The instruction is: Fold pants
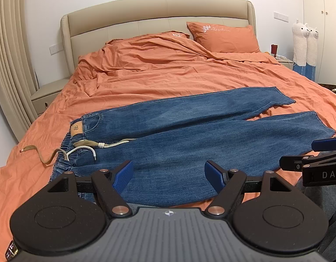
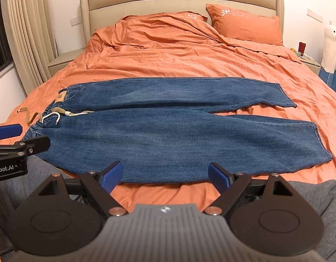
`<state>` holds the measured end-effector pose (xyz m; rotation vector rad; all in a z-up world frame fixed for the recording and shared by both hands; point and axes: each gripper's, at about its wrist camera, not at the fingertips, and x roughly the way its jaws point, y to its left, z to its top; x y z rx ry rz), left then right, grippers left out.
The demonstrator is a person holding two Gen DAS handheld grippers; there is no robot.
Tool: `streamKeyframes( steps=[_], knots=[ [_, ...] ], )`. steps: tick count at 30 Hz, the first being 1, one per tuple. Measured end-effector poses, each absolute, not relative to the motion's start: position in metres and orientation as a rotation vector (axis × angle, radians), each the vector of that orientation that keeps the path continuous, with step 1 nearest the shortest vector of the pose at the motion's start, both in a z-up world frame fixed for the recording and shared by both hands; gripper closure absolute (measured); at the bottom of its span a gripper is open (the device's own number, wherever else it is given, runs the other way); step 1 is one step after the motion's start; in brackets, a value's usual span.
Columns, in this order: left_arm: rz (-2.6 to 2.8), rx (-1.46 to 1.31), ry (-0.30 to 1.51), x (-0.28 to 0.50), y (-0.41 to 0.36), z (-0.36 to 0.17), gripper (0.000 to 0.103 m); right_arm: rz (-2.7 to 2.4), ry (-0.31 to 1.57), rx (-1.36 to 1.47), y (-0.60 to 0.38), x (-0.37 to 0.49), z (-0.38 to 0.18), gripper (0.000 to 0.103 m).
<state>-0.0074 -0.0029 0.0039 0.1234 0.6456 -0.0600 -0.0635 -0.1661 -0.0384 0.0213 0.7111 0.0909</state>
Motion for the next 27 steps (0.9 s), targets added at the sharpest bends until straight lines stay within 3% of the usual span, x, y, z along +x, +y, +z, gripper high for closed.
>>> streamKeyframes(
  steps=[12, 19, 27],
  knots=[
    [-0.064, 0.163, 0.635, -0.005, 0.004, 0.004, 0.016, 0.082, 0.712, 0.016, -0.169, -0.063, -0.039, 0.021],
    [-0.142, 0.219, 0.674, 0.021, 0.063, 0.009, 0.025, 0.114, 0.590, -0.007, -0.206, -0.057, -0.043, 0.021],
    [-0.255, 0.387, 0.800, 0.053, 0.130, -0.016, 0.028, -0.002, 0.666, -0.075, -0.257, -0.037, -0.054, 0.021]
  ],
)
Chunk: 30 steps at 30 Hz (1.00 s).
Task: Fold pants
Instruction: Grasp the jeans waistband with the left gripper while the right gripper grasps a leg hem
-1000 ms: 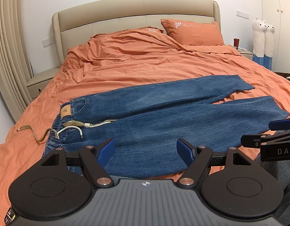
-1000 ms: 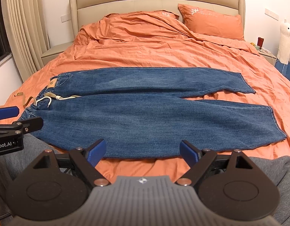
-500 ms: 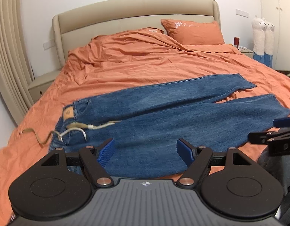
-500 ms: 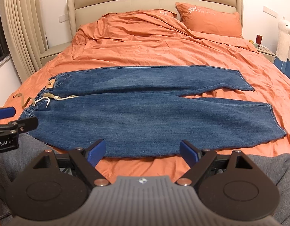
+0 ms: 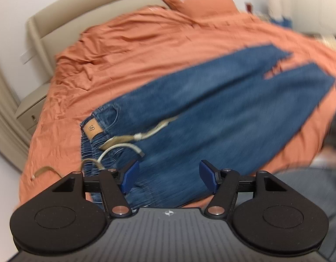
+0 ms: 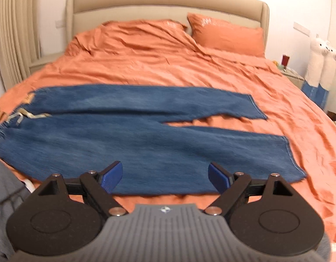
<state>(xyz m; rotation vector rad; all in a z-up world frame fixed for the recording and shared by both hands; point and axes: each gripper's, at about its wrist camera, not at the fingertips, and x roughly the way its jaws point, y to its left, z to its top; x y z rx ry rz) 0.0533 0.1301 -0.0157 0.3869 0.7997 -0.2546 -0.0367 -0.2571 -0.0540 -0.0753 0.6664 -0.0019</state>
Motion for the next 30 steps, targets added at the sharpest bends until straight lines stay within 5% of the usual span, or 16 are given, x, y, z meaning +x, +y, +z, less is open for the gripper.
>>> streamKeyframes(
  steps=[16, 19, 22, 27, 30],
  knots=[
    [-0.343, 0.750, 1.027, 0.082, 0.174, -0.130, 0.031, -0.124, 0.740, 0.016, -0.321, -0.023, -0.047, 0.023],
    [-0.329, 0.763, 1.024, 0.081, 0.168, -0.138, 0.044, -0.168, 0.733, -0.003, -0.337, -0.018, -0.037, 0.028],
    [-0.286, 0.780, 1.025, 0.085, 0.161, -0.139, 0.067, -0.194, 0.730, -0.054, -0.357, -0.012, -0.026, 0.034],
    [-0.176, 0.605, 1.008, 0.094, 0.166, -0.113, 0.084, -0.197, 0.739, -0.170, -0.405, 0.000, -0.013, 0.061],
    [-0.103, 0.521, 0.966, 0.100, 0.165, -0.093, 0.087, -0.152, 0.777, -0.278, -0.435, 0.007, -0.015, 0.064]
  ],
)
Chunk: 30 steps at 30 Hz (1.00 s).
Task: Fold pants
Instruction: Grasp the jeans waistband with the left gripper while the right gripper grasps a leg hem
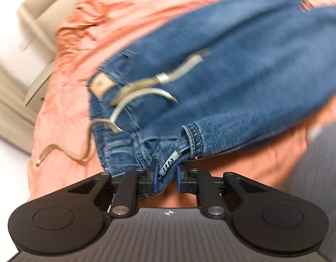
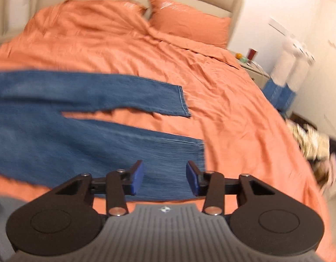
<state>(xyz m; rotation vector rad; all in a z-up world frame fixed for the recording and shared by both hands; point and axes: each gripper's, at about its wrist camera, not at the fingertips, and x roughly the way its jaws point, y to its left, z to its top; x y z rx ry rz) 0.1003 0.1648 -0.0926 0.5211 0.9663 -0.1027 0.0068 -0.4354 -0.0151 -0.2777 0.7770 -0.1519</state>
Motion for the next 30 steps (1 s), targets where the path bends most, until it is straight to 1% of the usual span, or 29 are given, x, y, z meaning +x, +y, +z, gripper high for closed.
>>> streamKeyframes(
  steps=[1, 2, 4, 8, 11, 13, 17, 18, 19, 20, 21, 22, 23, 26, 30],
  knots=[
    [-0.076, 0.493, 0.952, 0.103, 0.163, -0.087, 0.087, -0.122, 0.805, -0.322, -0.446, 0.010, -0.020, 0.068],
    [-0.047, 0.459, 0.941, 0.106, 0.163, -0.080, 0.087, -0.096, 0.833, -0.349, -0.454, 0.011, -0.024, 0.069],
    [0.002, 0.397, 0.933, 0.108, 0.162, -0.069, 0.087, -0.033, 0.895, -0.411, -0.474, 0.016, -0.039, 0.081],
    [0.087, 0.346, 0.955, 0.118, 0.157, -0.063, 0.087, 0.061, 1.036, -0.468, -0.509, 0.029, -0.078, 0.085],
    [0.142, 0.309, 0.981, 0.126, 0.153, -0.061, 0.087, 0.163, 1.098, -0.572, -0.516, 0.037, -0.107, 0.085],
    [0.173, 0.306, 0.988, 0.125, 0.149, -0.060, 0.087, 0.214, 1.109, -0.626, -0.515, 0.043, -0.116, 0.085],
    [0.226, 0.305, 1.016, 0.132, 0.145, -0.060, 0.087, 0.288, 1.050, -0.747, -0.508, 0.051, -0.134, 0.082],
    [0.239, 0.298, 1.021, 0.134, 0.144, -0.060, 0.087, 0.304, 1.037, -0.787, -0.505, 0.052, -0.139, 0.076],
    [0.249, 0.294, 1.025, 0.135, 0.143, -0.059, 0.087, 0.315, 1.026, -0.831, -0.503, 0.053, -0.147, 0.073],
    [0.259, 0.293, 1.026, 0.136, 0.142, -0.058, 0.087, 0.326, 1.015, -0.863, -0.502, 0.053, -0.153, 0.073],
    [0.272, 0.289, 1.025, 0.136, 0.141, -0.057, 0.087, 0.331, 1.007, -0.897, -0.501, 0.053, -0.160, 0.074],
    [0.282, 0.285, 1.024, 0.137, 0.139, -0.058, 0.087, 0.328, 0.996, -0.923, -0.500, 0.052, -0.164, 0.091],
    [0.292, 0.278, 1.020, 0.137, 0.139, -0.057, 0.087, 0.307, 0.975, -0.941, -0.501, 0.051, -0.167, 0.102],
    [0.316, 0.240, 0.990, 0.134, 0.140, -0.053, 0.088, 0.263, 0.905, -0.878, -0.510, 0.050, -0.151, 0.103],
    [0.340, 0.203, 0.910, 0.135, 0.143, -0.038, 0.089, 0.164, 0.769, -0.839, -0.505, 0.051, -0.102, 0.103]
  ],
)
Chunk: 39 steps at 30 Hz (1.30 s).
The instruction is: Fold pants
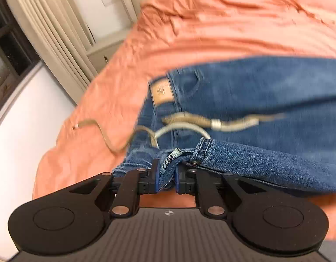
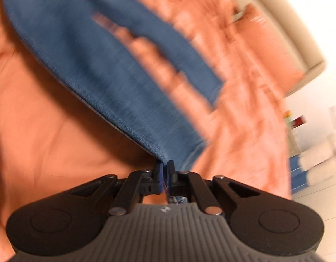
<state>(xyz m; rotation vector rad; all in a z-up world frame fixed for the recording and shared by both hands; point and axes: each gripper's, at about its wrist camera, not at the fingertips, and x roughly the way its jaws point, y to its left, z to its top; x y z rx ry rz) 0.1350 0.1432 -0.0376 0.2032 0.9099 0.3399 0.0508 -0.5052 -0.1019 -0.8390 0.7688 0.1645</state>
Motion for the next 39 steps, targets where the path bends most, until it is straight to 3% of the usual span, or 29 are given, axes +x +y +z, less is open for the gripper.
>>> streamKeyframes(
  steps=[6, 11, 21, 29, 39],
  knots=[
    [0.362, 0.137, 0.770, 0.137, 0.155, 0.008, 0.090, 0.049, 0.548, -0.724, -0.490, 0.056, 0.008, 0.103],
    [0.349, 0.128, 0.732, 0.169, 0.162, 0.025, 0.090, -0.050, 0.565, -0.640, -0.489, 0.096, 0.050, 0.103],
    [0.350, 0.145, 0.792, 0.289, 0.171, 0.002, 0.090, -0.142, 0.752, -0.666, -0.477, 0.267, -0.009, 0.103],
    [0.362, 0.096, 0.967, 0.384, 0.190, -0.067, 0.090, -0.135, 0.887, -0.691, -0.473, 0.392, -0.075, 0.103],
    [0.364, 0.147, 1.060, 0.421, 0.191, -0.126, 0.090, -0.139, 1.022, -0.720, -0.463, 0.460, -0.166, 0.103]
  ],
)
